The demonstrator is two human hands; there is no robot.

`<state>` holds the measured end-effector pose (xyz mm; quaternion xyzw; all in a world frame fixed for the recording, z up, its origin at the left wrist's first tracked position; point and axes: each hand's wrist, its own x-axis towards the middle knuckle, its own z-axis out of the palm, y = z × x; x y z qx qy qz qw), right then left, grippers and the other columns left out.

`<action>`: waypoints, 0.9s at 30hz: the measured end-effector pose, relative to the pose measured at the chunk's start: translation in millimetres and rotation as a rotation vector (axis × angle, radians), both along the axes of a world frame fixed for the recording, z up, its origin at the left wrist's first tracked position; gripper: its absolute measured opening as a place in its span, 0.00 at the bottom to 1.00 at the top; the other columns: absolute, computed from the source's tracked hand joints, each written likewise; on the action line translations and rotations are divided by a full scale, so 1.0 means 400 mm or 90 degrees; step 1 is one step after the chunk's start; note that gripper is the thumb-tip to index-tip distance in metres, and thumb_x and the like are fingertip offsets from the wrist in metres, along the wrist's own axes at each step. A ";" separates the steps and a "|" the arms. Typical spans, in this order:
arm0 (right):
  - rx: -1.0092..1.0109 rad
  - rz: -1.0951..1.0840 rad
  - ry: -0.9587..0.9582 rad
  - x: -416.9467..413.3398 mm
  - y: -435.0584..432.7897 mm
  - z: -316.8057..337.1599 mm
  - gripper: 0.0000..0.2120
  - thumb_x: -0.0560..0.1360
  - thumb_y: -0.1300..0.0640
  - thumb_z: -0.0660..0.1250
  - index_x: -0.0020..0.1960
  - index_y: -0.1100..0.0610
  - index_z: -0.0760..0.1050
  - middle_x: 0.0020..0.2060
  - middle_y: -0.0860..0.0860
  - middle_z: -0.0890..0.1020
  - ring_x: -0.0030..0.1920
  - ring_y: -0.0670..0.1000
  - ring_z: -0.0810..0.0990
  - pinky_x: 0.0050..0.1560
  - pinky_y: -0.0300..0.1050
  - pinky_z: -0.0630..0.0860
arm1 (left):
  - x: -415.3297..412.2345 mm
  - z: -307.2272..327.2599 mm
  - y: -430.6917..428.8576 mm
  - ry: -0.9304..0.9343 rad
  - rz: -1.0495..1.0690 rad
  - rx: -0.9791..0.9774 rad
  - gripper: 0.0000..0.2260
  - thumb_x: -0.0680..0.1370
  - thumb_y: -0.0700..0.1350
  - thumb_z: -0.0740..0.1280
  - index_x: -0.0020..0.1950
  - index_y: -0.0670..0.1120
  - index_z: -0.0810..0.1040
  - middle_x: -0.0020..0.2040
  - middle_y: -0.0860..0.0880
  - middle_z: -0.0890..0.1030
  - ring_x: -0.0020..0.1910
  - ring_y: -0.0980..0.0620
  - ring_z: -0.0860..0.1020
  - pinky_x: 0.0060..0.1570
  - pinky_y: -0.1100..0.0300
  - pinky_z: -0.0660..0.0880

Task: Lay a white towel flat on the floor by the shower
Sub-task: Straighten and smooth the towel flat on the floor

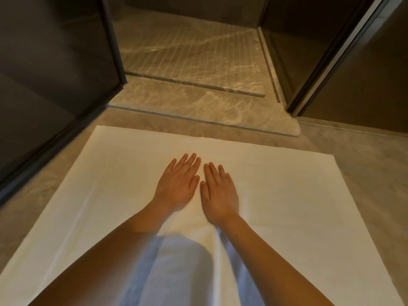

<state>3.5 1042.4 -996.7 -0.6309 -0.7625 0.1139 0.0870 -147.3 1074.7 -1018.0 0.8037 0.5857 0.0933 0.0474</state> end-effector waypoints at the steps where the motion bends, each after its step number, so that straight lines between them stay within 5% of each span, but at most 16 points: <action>1: 0.002 -0.004 -0.015 0.019 -0.001 -0.005 0.26 0.83 0.48 0.42 0.80 0.52 0.45 0.79 0.47 0.49 0.78 0.49 0.43 0.77 0.46 0.40 | 0.000 -0.001 0.000 0.002 0.000 0.009 0.24 0.82 0.53 0.44 0.79 0.51 0.50 0.79 0.53 0.51 0.78 0.54 0.48 0.75 0.54 0.44; 17: 0.007 -0.190 -0.058 0.420 -0.049 -0.021 0.26 0.83 0.48 0.44 0.80 0.52 0.47 0.79 0.48 0.51 0.78 0.48 0.47 0.76 0.46 0.43 | 0.000 0.000 -0.002 -0.007 0.001 -0.017 0.26 0.81 0.55 0.39 0.79 0.52 0.47 0.80 0.54 0.47 0.78 0.56 0.44 0.76 0.54 0.43; 27: -0.014 -0.195 -0.076 0.425 -0.054 -0.006 0.27 0.83 0.48 0.43 0.80 0.53 0.46 0.79 0.49 0.50 0.78 0.49 0.46 0.76 0.48 0.43 | 0.005 0.044 -0.003 0.019 -0.014 -0.105 0.25 0.83 0.54 0.42 0.79 0.51 0.43 0.80 0.53 0.43 0.78 0.54 0.41 0.75 0.53 0.41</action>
